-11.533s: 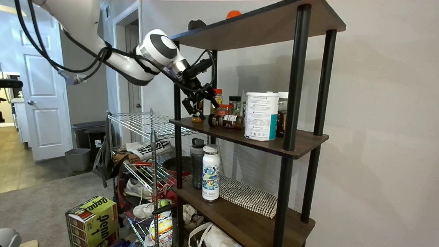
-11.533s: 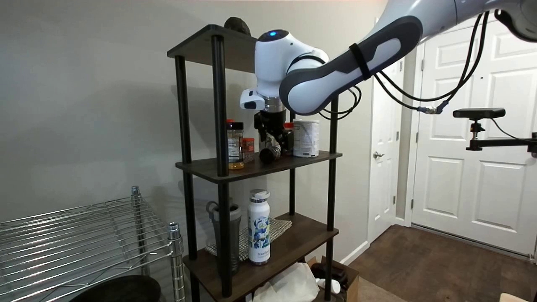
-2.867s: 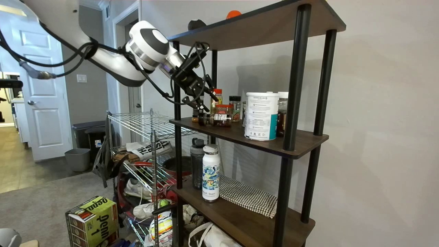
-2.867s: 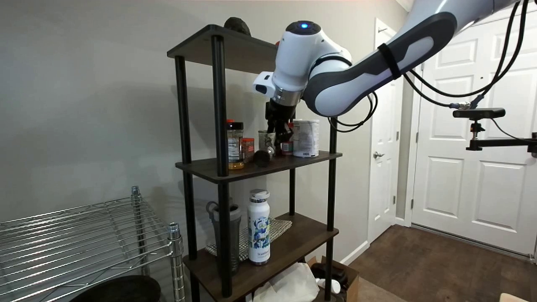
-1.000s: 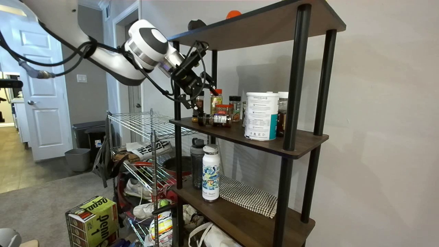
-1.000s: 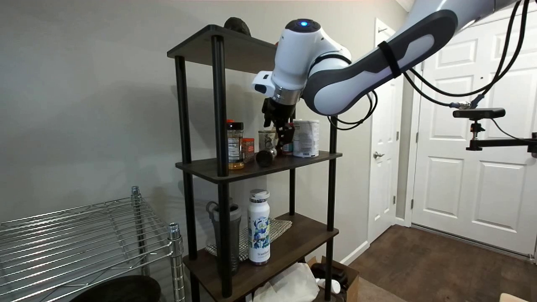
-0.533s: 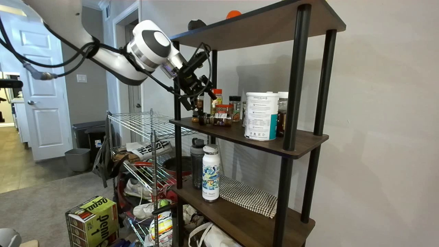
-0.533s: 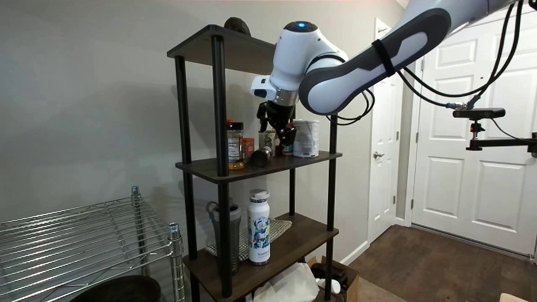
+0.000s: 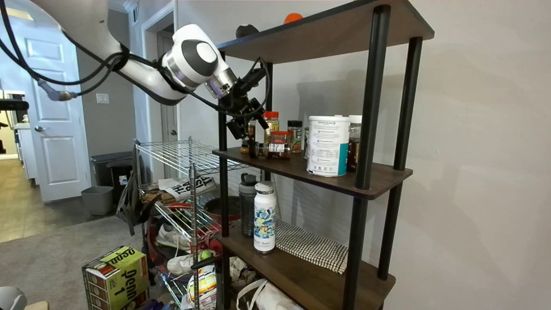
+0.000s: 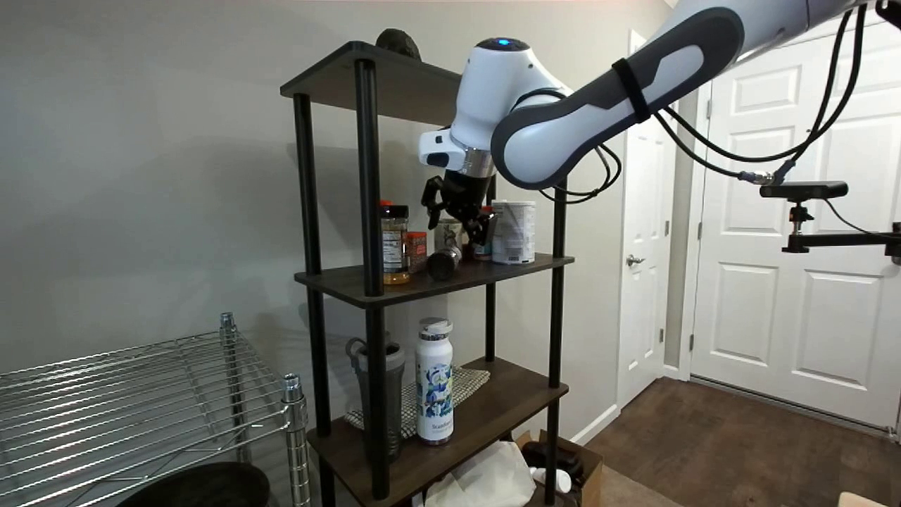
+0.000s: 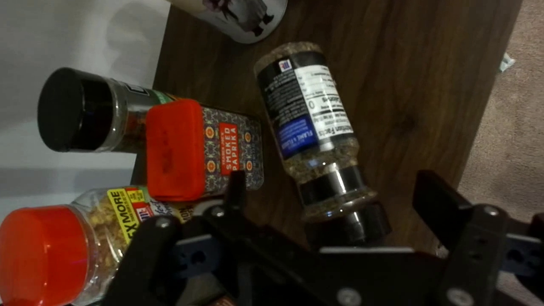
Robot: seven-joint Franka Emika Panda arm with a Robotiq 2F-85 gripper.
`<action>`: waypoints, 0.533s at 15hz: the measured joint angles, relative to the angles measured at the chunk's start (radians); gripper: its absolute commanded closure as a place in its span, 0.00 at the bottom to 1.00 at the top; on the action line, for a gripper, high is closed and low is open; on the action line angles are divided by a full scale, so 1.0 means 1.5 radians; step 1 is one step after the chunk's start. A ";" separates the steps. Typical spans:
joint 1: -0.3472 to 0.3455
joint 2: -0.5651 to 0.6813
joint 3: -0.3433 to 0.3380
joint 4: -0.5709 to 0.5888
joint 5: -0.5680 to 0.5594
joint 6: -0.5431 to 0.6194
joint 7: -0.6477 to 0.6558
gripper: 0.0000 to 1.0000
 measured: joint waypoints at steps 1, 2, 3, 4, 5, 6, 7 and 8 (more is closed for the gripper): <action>0.000 0.002 0.000 0.002 0.004 0.000 -0.012 0.00; 0.000 0.004 0.001 0.004 0.007 0.000 -0.023 0.00; 0.000 0.006 0.001 0.005 0.012 0.000 -0.035 0.00; 0.000 0.008 0.002 0.005 0.018 0.000 -0.047 0.00; 0.000 0.010 0.002 0.006 0.026 0.000 -0.061 0.00; 0.000 0.012 0.003 0.006 0.031 0.000 -0.073 0.00; 0.000 0.014 0.003 0.007 0.033 0.000 -0.082 0.00; 0.000 0.017 0.004 0.007 0.033 0.000 -0.089 0.00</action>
